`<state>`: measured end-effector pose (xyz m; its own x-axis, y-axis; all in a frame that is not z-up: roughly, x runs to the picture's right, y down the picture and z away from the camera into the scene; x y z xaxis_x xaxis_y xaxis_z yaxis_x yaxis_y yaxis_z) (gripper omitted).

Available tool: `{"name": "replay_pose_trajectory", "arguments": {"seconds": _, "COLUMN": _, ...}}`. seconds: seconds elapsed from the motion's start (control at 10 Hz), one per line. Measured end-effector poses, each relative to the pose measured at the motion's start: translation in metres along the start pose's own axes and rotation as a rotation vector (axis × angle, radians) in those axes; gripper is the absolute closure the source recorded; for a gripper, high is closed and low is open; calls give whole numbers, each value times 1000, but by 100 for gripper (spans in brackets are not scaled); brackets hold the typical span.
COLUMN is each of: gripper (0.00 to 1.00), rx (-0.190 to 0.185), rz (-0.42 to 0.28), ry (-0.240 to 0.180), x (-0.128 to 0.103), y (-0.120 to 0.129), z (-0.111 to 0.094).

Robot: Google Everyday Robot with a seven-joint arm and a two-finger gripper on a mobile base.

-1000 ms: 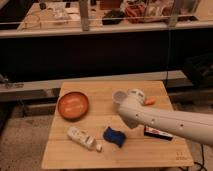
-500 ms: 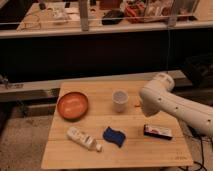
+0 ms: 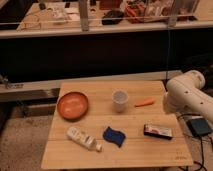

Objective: Push the eraser across the table

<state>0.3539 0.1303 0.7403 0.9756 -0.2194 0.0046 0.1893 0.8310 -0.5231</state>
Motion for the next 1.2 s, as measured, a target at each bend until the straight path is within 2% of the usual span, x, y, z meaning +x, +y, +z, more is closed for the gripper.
{"name": "replay_pose_trajectory", "arguments": {"seconds": 0.3, "gripper": 100, "rx": -38, "rz": 93, "ry": -1, "x": 35, "y": 24, "z": 23}}
{"name": "replay_pose_trajectory", "arguments": {"seconds": 0.7, "gripper": 100, "rx": -51, "rz": 145, "ry": -46, "x": 43, "y": 59, "z": 71}}
{"name": "replay_pose_trajectory", "arguments": {"seconds": 0.8, "gripper": 100, "rx": -58, "rz": 147, "ry": -46, "x": 45, "y": 67, "z": 83}}
{"name": "replay_pose_trajectory", "arguments": {"seconds": 1.0, "gripper": 100, "rx": -75, "rz": 148, "ry": -55, "x": 42, "y": 76, "z": 99}}
{"name": "replay_pose_trajectory", "arguments": {"seconds": 1.2, "gripper": 100, "rx": -81, "rz": 147, "ry": -52, "x": 42, "y": 84, "z": 104}}
